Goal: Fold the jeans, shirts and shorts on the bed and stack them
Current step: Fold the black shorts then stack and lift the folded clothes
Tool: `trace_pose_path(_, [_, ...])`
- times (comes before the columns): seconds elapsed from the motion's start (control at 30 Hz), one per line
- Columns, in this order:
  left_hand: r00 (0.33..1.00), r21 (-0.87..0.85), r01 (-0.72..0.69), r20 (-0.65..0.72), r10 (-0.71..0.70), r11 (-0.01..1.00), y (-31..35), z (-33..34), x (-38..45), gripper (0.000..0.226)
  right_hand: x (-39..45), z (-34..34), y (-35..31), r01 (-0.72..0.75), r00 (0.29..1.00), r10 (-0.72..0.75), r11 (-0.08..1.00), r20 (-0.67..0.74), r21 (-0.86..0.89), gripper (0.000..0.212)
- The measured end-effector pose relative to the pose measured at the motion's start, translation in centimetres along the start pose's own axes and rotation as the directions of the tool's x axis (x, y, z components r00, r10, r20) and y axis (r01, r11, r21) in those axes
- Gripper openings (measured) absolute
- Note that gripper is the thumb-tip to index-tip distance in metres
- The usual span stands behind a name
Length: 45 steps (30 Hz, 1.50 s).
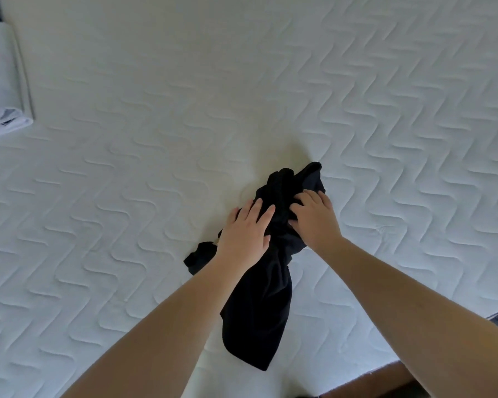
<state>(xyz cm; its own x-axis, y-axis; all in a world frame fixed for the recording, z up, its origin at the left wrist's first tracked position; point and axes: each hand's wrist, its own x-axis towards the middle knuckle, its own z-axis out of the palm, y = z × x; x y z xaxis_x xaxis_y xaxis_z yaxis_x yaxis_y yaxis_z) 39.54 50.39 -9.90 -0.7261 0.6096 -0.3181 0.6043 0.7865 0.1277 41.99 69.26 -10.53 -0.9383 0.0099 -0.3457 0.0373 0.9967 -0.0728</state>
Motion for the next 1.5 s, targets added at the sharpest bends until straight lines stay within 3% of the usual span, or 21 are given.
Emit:
trace_pose_path(0.2, [0.996,0.027,-0.055,-0.062,0.057,0.998,0.3,-3.5,-2.6,0.085,-6.3,-4.5,-2.0,0.08,0.986,-0.072,0.996,-0.151,0.049,0.018])
trace_pose_path(0.37, [0.98,0.013,-0.131,-0.149,0.132,0.991,1.6,-7.3,-7.9,0.099,-13.9,-7.9,-5.6,0.155,0.952,-0.115,0.98,-0.283,0.124,0.023])
trace_pose_path(0.5, [0.97,-0.023,-0.146,-0.199,0.139,0.989,3.0,-10.1,-13.9,0.069,-19.8,-10.4,-7.9,0.191,0.927,-0.134,0.973,-0.351,0.133,0.025])
trace_pose_path(0.63, [0.922,-0.064,-0.253,-0.317,0.221,0.965,3.5,-11.9,-20.4,0.036,-24.8,-12.8,-10.4,0.215,0.898,-0.149,0.969,-0.413,0.118,0.025])
trace_pose_path(0.87, [0.844,-0.141,-0.35,-0.476,0.247,0.926,1.6,-17.4,-31.0,0.025,-32.1,-17.0,-14.8,0.305,0.899,-0.247,0.946,-0.363,0.111,0.031])
trace_pose_path(0.97, [0.863,-0.221,-0.282,-0.483,0.146,0.934,0.5,-20.2,-34.5,0.022,-33.8,-18.0,-16.5,0.358,0.921,-0.308,0.911,-0.239,0.206,0.026])
trace_pose_path(1.07, [0.855,-0.237,-0.193,-0.517,0.044,0.952,-1.1,-22.7,-37.6,0.026,-35.3,-18.8,-18.2,0.184,0.983,-0.159,0.894,-0.096,0.409,0.02])
trace_pose_path(1.13, [0.809,-0.188,-0.182,-0.586,0.038,0.965,-2.3,-23.7,-39.4,0.028,-35.5,-19.5,-19.1,0.111,0.991,-0.067,0.882,-0.112,0.459,0.026])
trace_pose_path(1.23, [0.81,-0.143,-0.149,-0.585,0.038,0.978,-4.3,-24.6,-41.7,0.034,-34.9,-21.7,-20.3,0.133,0.983,-0.07,0.911,-0.171,0.389,0.023])
trace_pose_path(1.33, [0.861,-0.161,-0.004,-0.503,-0.079,0.987,-6.3,-25.1,-43.8,0.028,-34.6,-24.1,-21.7,0.186,0.979,-0.152,0.935,-0.133,0.301,0.026])
trace_pose_path(1.5, [0.849,-0.174,0.135,-0.487,-0.204,0.976,-8.3,-24.7,-47.8,0.019,-34.8,-26.2,-24.1,0.246,0.966,-0.225,0.951,-0.125,0.189,0.017])
